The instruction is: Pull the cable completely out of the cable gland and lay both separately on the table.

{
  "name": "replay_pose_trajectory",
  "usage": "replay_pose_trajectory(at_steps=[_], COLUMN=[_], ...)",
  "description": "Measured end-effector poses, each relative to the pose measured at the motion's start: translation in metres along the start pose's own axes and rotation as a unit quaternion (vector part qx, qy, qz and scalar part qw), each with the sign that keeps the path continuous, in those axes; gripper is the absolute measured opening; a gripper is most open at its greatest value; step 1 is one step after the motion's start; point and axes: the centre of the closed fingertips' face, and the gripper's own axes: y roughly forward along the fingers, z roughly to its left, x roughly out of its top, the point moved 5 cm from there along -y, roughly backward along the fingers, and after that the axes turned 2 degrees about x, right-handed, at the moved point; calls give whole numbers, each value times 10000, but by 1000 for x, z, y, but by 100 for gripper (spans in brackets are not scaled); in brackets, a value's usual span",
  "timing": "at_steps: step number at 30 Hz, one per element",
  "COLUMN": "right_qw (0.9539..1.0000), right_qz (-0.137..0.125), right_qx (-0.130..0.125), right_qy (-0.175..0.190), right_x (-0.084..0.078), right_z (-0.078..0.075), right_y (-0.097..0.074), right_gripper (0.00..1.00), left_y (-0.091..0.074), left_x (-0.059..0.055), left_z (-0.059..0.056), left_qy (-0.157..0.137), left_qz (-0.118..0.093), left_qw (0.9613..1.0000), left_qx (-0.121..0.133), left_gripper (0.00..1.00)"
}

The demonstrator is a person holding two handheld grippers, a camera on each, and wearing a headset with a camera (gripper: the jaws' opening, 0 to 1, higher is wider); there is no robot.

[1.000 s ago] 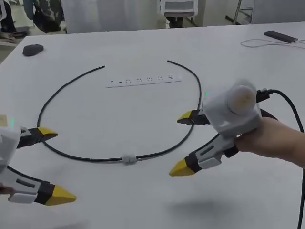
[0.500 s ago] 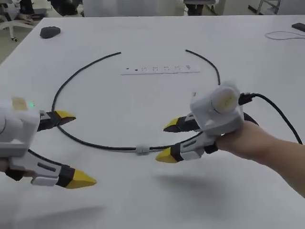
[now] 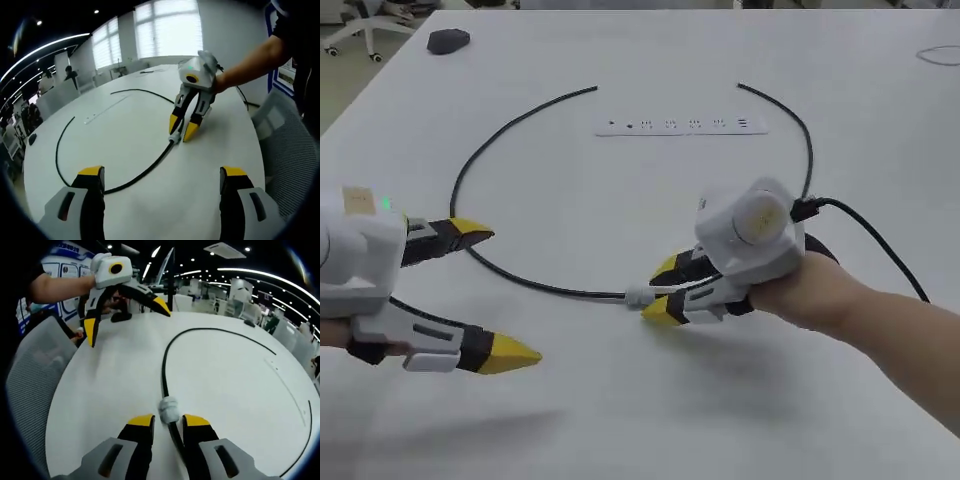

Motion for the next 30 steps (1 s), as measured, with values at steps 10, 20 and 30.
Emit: replay_pose_trajectory(at_steps=[10, 20, 30], right_qw=[9997, 9997, 9979], right_qz=[-163, 59, -357], right_qx=[-52, 213, 378], right_qy=[170, 108, -398], right_x=[2, 4, 36], right_z=[3, 29, 74], right_y=[0, -17, -73], right_gripper=[9, 8, 7], left_y=[4, 15, 29], left_x=[0, 16, 42], left_z=[-5, -29, -60], left_qy=[121, -215, -878], left_qz=[-3, -327, -883], left_qw=[9999, 9979, 9836], left_qx=[-30, -524, -1309], left_gripper=[96, 66, 54])
